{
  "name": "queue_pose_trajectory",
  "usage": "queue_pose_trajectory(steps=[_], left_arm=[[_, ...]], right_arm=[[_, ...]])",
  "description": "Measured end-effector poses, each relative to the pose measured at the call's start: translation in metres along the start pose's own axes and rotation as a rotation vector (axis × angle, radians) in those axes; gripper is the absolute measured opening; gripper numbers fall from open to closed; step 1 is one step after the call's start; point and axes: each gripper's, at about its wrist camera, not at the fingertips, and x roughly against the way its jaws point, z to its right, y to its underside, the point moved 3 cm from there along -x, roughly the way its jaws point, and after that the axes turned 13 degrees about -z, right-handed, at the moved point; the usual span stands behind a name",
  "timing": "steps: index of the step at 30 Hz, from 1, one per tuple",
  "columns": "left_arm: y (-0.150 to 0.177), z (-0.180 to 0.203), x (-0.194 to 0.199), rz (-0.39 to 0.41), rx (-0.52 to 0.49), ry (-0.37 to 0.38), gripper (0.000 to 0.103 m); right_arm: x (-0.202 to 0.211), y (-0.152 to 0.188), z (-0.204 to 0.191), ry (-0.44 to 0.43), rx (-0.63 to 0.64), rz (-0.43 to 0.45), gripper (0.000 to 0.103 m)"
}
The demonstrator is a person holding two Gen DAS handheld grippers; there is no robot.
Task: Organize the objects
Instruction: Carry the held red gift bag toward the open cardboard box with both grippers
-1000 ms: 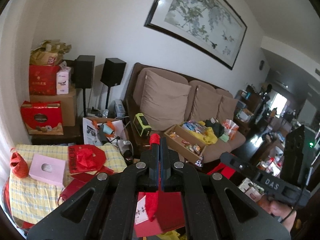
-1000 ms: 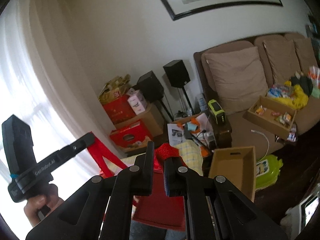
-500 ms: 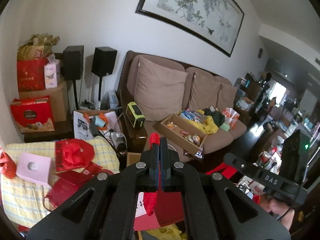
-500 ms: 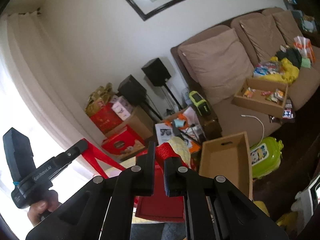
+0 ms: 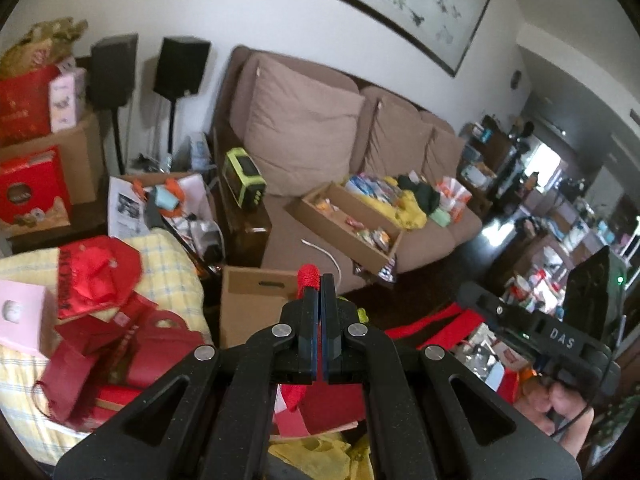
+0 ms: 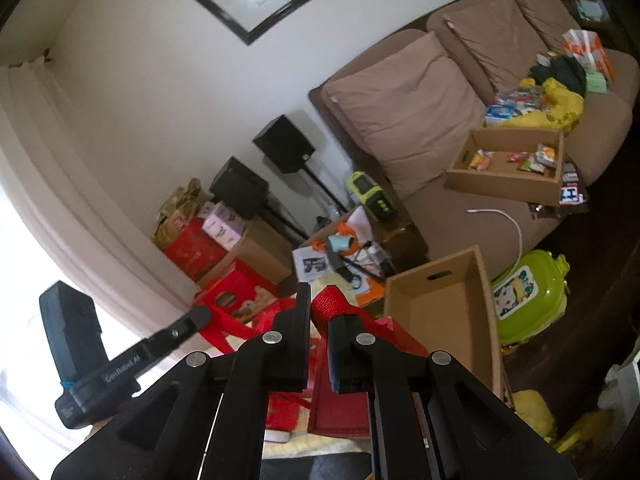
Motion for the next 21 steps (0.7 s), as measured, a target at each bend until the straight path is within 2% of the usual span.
queue_pose_trajectory(steps=[8,13,21], left_arm=[[-0.005,0.002,-0.047,-0.045,0.001,0.014,0.001],[-0.007,-0.008,-0.060,-0.047,0.016,0.019,0.001],[0.003,-0.020,-0.090,-0.091,0.038,0.019,0.001]], right_arm=[[-0.008,0.000,0.040,0.009,-0.060,0.012,0.008],[-0.008,0.004,0.059,0.005,-0.082,0.007,0.008],[-0.021,0.001,0.066,0.022,-0.051,-0.014,0.008]])
